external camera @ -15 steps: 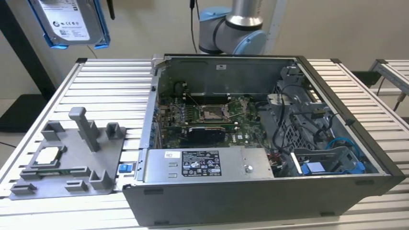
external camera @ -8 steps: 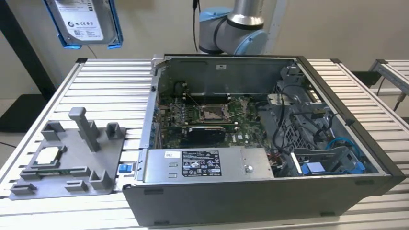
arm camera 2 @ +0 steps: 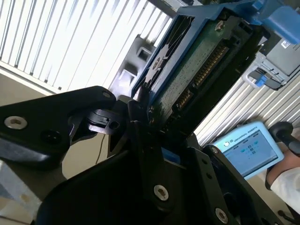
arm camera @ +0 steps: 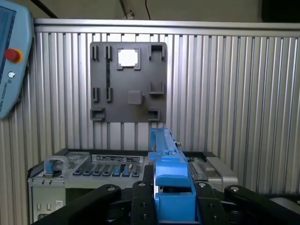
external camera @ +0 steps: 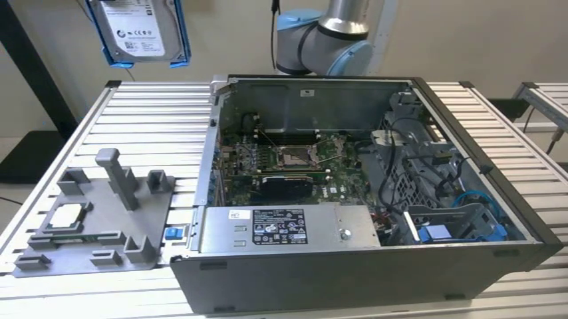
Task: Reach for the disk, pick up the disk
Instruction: 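Pick up the disk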
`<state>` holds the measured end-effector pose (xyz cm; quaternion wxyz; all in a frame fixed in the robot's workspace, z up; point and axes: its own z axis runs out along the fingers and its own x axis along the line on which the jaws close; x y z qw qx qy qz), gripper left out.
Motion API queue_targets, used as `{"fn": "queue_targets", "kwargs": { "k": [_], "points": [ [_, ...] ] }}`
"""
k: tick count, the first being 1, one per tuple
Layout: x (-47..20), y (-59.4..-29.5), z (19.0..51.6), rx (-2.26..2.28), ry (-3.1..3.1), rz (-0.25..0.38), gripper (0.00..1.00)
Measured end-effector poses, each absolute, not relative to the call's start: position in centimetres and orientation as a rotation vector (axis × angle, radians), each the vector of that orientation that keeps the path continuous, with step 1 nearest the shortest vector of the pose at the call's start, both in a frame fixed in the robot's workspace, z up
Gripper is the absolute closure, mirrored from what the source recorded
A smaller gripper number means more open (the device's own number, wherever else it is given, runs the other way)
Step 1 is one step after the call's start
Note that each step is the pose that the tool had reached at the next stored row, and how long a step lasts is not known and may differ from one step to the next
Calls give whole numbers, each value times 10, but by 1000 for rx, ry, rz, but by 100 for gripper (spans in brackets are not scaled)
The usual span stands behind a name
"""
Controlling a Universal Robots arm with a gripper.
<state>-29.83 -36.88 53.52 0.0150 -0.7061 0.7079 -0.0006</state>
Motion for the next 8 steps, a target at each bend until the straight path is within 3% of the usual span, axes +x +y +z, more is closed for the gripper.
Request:
{"fn": "queue_targets", "kwargs": {
  "k": [8],
  "points": [
    [-270,-369,535,-2197,2203,-2,100]
  ]
}}
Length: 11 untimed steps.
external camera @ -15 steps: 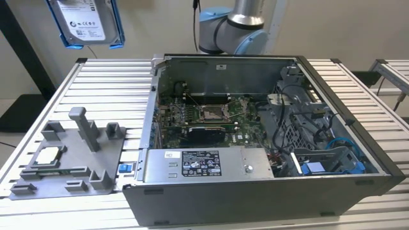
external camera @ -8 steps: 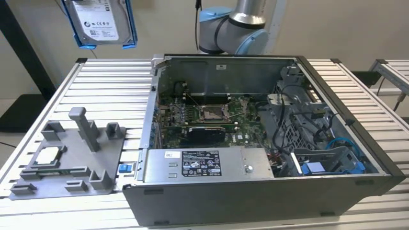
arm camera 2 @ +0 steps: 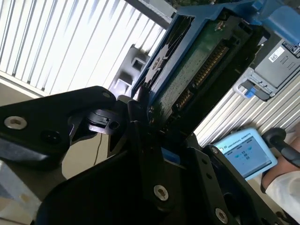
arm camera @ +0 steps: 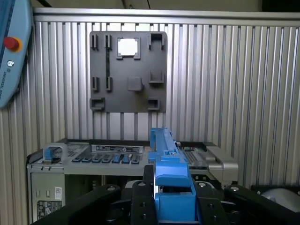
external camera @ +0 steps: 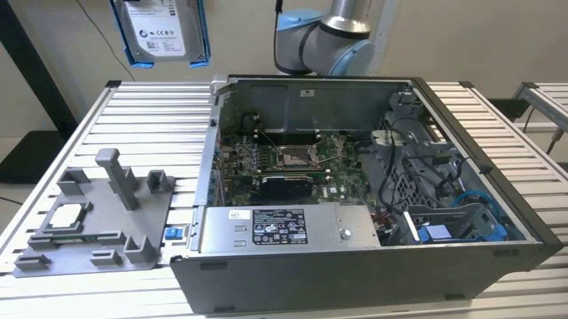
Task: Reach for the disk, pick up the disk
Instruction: 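Pick up the disk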
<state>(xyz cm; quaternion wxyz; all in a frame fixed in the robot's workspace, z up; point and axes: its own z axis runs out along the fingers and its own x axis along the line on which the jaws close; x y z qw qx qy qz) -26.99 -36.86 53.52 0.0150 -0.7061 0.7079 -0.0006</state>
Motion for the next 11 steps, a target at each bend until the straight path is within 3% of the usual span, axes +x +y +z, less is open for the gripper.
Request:
{"fn": "queue_targets", "kwargs": {
  "k": [11],
  "points": [
    [-231,-368,535,-2197,2203,-2,100]
  ]
}}
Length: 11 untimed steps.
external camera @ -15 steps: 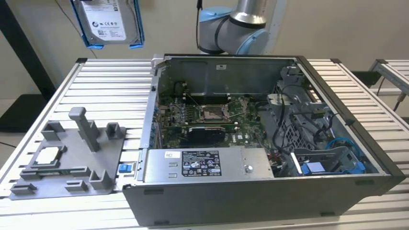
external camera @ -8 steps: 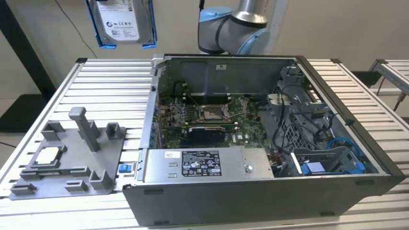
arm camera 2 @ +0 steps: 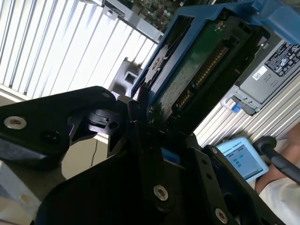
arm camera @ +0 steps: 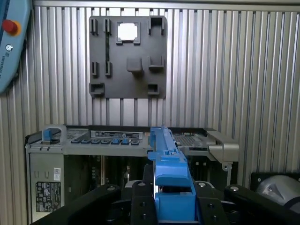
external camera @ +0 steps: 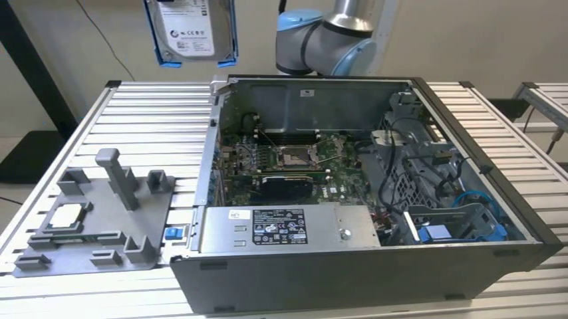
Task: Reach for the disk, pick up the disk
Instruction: 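Pick up the disk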
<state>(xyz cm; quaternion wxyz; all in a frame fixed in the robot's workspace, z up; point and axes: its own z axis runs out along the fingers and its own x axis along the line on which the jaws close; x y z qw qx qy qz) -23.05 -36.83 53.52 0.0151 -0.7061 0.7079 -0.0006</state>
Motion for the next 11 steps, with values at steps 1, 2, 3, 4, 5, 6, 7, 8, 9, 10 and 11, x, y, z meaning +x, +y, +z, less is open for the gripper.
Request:
{"fn": "queue_targets", "kwargs": {
  "k": [1,2,3,4,5,6,7,8,9,10,11],
  "points": [
    [-227,-368,535,-2197,2203,-2,100],
    [-223,-368,535,-2197,2203,-2,100],
    [-220,-368,535,-2198,2203,-2,100],
    [-216,-368,535,-2197,2203,-2,100],
    [-212,-368,535,-2197,2203,-2,100],
    [-208,-368,535,-2197,2203,-2,100],
    [-204,-368,535,-2197,2203,-2,100],
    [-201,-368,535,-2197,2203,-2,100],
    [-197,-368,535,-2197,2203,-2,100],
    [-194,-368,535,-2197,2203,-2,100],
    [-190,-368,535,-2197,2203,-2,100]
  ]
}}
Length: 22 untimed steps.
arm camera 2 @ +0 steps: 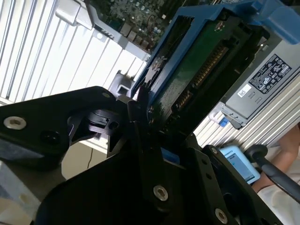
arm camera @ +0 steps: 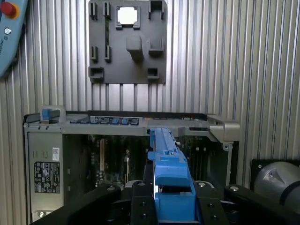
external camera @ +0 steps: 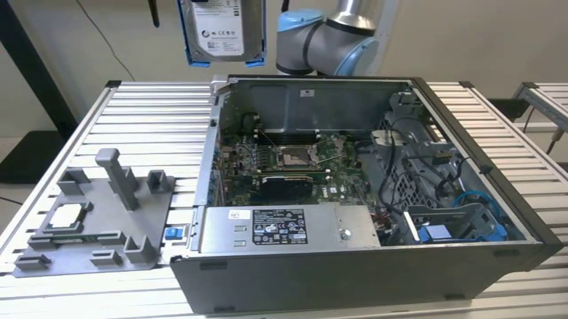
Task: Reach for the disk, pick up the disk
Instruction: 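Pick up the disk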
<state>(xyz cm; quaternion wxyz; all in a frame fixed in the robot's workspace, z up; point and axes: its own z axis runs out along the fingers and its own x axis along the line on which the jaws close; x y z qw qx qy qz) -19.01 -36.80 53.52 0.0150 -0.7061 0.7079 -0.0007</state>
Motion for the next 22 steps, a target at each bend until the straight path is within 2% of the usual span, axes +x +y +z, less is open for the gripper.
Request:
{"fn": "queue_targets", "kwargs": {
  "k": [22],
  "points": [
    [-107,-367,535,-2197,2203,-2,100]
  ]
}}
